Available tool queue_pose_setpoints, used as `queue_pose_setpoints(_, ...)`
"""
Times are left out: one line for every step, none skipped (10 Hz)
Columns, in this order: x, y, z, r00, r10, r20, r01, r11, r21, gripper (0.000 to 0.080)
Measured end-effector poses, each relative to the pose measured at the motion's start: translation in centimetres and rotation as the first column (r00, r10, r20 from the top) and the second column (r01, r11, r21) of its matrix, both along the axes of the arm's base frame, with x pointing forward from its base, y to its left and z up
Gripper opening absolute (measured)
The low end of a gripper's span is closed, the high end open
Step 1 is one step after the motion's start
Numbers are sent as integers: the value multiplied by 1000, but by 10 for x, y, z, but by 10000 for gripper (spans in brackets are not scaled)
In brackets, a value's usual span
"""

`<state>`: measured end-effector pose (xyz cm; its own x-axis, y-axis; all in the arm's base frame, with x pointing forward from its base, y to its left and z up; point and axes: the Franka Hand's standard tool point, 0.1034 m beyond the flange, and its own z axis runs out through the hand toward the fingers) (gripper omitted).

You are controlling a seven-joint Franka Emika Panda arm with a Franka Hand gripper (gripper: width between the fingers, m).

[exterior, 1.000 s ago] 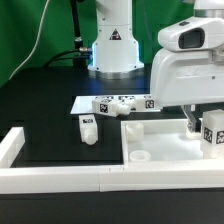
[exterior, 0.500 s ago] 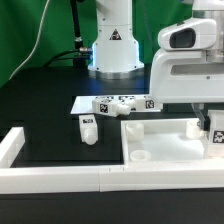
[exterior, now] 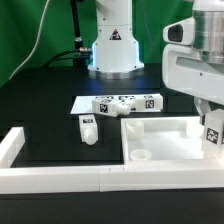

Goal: Assemble one leg

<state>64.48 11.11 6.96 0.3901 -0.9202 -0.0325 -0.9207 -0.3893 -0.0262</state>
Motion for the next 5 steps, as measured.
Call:
queue_pose_setpoints(0, -2, 0, 991, -135, -8, 135, 990, 29, 285)
queue_pose_setpoints(0, -2, 0, 984, -180, -11, 180, 983, 30, 285)
queue_pose_setpoints(0, -1, 0, 973, -229, -15, 229, 973, 30, 285)
queue_pose_setpoints(0, -1, 0, 962, -272, -18, 273, 962, 29, 285)
queue_pose_setpoints(0, -1, 0, 939, -343, -22, 344, 939, 29, 285)
